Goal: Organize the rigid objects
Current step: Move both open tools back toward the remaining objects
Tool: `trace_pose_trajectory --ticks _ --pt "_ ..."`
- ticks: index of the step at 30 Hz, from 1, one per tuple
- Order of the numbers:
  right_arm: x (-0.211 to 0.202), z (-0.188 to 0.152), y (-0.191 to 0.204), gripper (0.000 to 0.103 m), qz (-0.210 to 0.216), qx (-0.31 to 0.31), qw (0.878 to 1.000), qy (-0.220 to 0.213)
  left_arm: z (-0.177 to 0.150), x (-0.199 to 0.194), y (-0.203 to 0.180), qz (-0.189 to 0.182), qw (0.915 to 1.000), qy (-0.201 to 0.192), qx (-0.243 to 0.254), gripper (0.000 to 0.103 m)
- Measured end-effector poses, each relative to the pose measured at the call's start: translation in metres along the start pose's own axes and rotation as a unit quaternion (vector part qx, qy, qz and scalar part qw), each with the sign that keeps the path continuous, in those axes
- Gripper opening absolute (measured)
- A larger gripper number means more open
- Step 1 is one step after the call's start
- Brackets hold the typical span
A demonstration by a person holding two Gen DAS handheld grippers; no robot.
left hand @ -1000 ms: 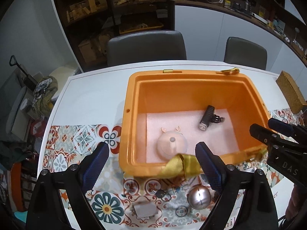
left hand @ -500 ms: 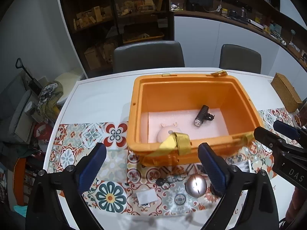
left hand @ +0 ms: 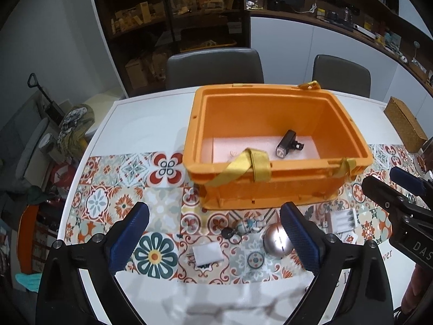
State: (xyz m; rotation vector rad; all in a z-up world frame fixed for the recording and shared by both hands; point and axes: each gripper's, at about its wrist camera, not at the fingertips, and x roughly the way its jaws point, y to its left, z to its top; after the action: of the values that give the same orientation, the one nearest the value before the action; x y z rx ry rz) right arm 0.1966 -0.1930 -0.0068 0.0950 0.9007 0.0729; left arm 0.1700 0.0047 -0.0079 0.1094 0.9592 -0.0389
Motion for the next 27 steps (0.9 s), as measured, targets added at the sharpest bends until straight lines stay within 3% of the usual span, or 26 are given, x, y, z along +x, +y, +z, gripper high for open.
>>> trace_pose_trajectory --ticks 12,27 --pt "0.0 -0.034 0.004 0.076 0.01 -0.011 1.0 -0.01 -0.029 0.013 -0.004 0.001 0.9993 0.036 -0.009 0.099" --pt "0.031 -0.072 -0.002 0.077 0.009 -0.011 0.999 0.046 -0.062 0.039 -0.02 0.002 0.9968 0.079 0.007 0.099"
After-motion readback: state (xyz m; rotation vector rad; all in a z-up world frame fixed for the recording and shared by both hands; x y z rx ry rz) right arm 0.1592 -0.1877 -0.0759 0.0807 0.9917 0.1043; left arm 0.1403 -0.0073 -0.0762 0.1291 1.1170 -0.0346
